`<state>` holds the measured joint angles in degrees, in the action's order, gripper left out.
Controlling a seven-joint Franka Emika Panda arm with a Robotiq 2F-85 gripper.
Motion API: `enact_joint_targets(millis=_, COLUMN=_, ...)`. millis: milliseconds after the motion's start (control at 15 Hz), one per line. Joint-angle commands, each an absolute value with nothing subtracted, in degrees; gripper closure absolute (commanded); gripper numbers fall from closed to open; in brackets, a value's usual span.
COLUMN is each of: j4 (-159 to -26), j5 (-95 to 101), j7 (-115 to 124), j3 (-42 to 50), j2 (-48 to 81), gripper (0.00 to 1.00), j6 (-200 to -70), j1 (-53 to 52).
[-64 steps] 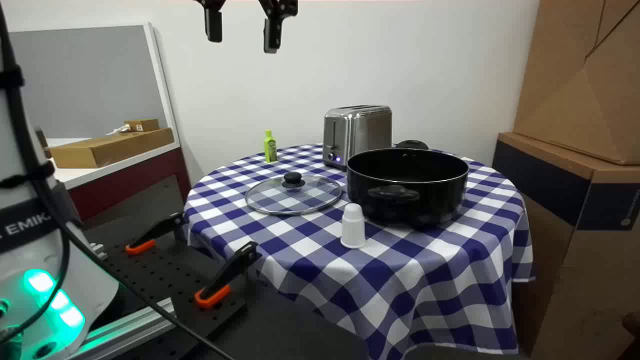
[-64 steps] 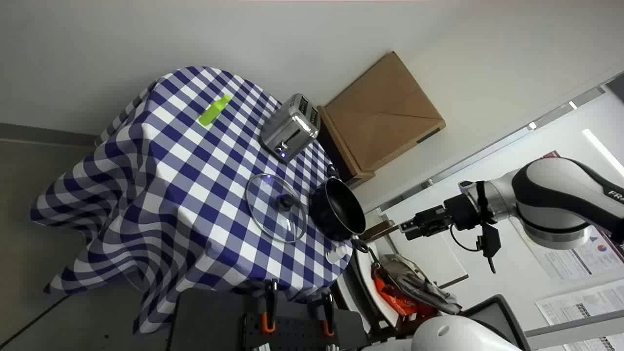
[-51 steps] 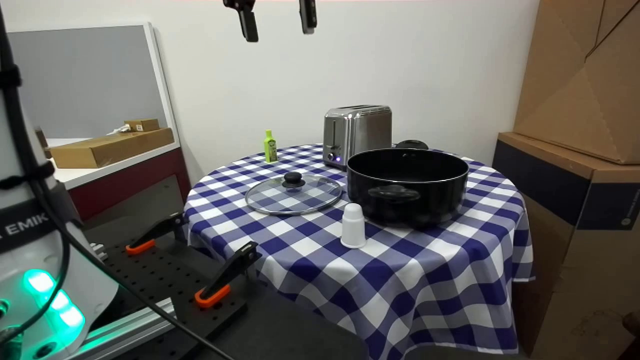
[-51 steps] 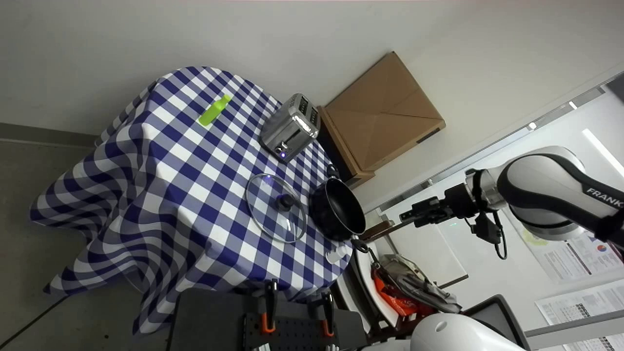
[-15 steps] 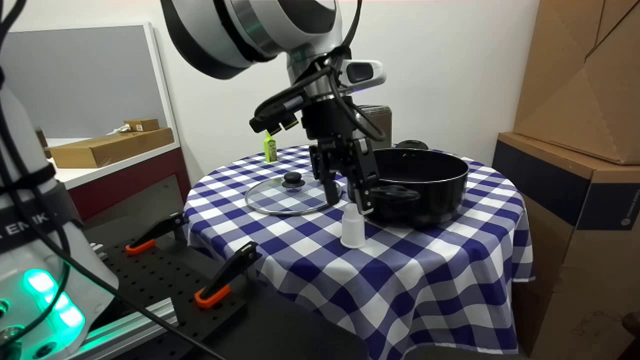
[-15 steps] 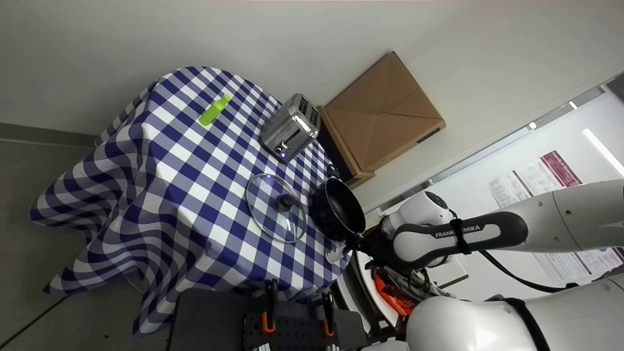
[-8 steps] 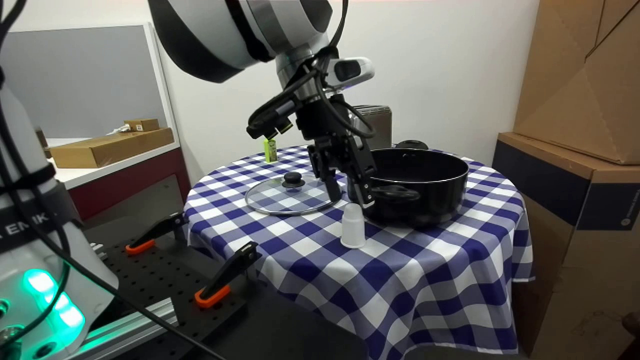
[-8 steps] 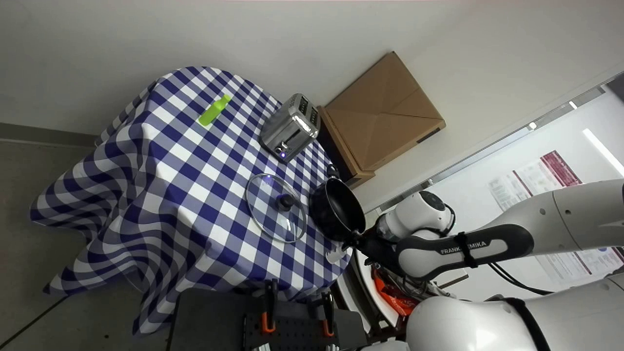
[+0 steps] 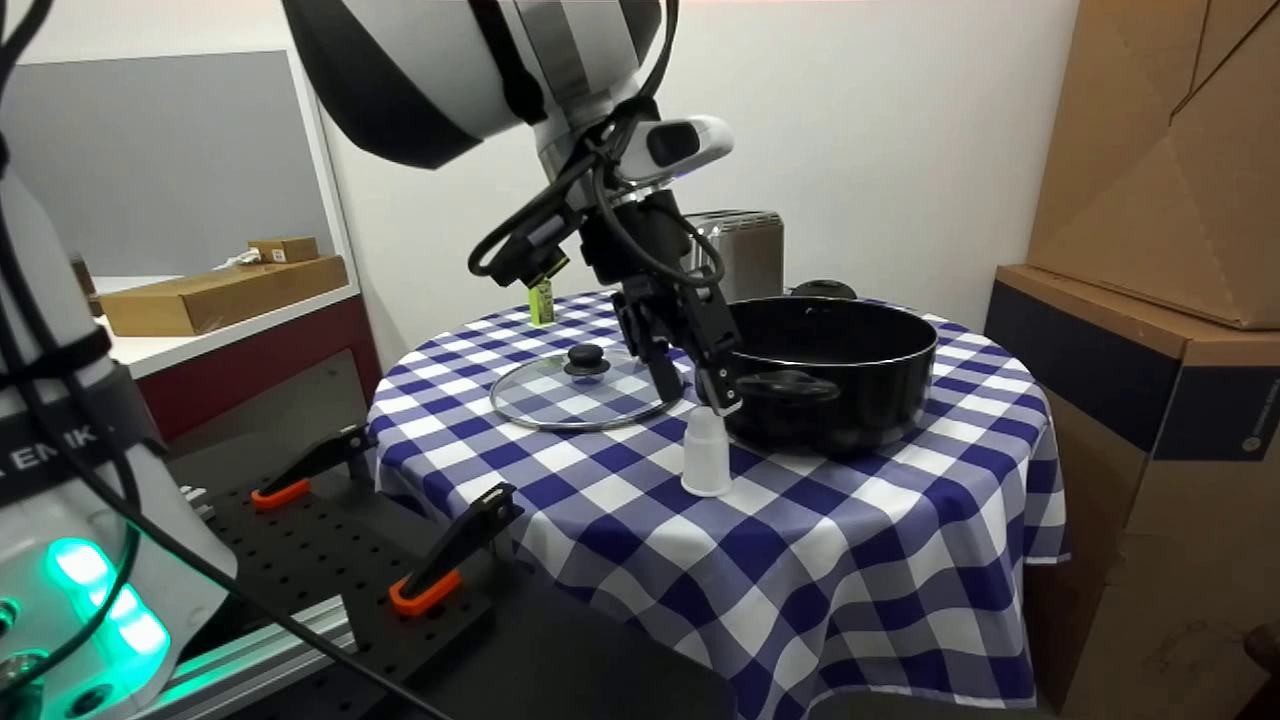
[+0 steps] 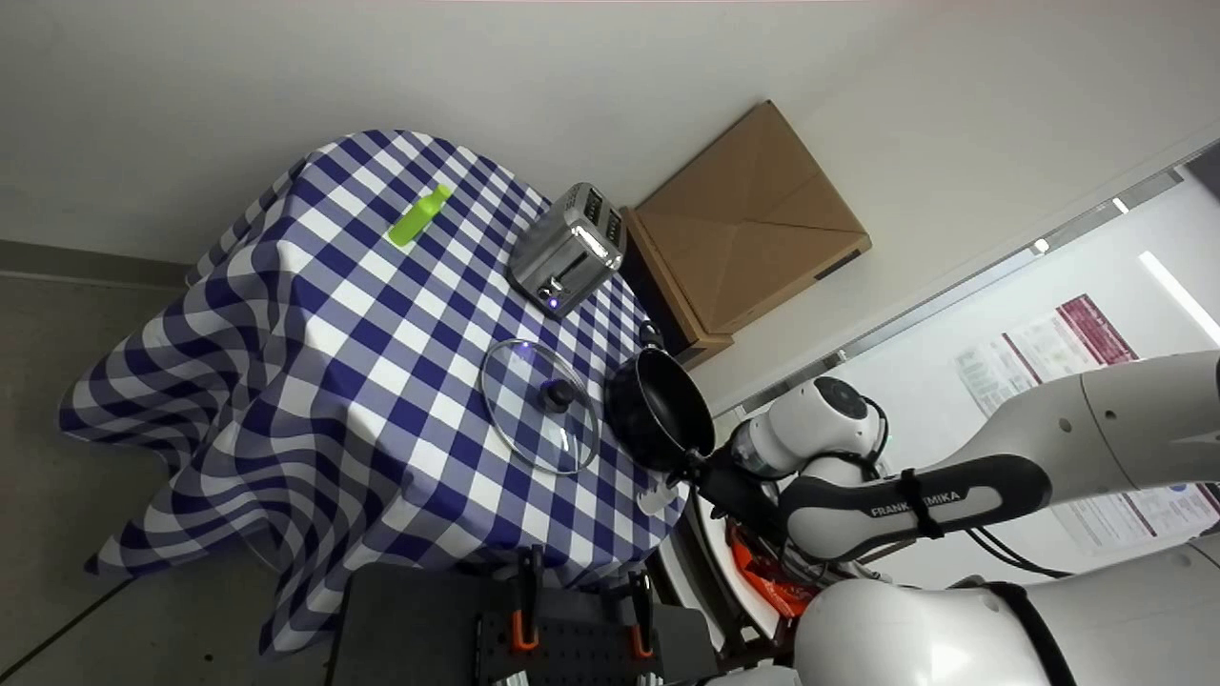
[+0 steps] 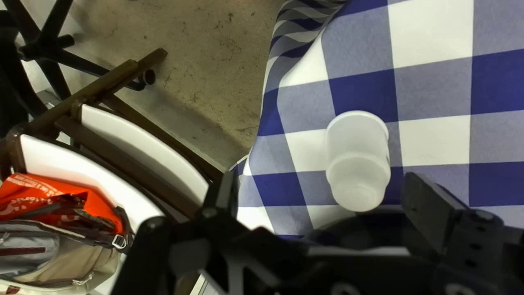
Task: Move the salt cellar to the left
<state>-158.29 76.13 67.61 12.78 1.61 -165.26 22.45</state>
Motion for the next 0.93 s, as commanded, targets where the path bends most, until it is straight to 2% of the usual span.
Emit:
enact_joint_targets(millis=0, j4=-157.90, j5=77.98, j7=71.16, j3=13.38, j2=2.85, gripper=0.00, j6=-168.68, j1=23.06)
enact_joint_targets(millis=867, j4=-151.90, j5=77.59, j7=74.42, j3=12.99, j2=10.72, gripper=0.00, j6=-171.51, j1=22.39)
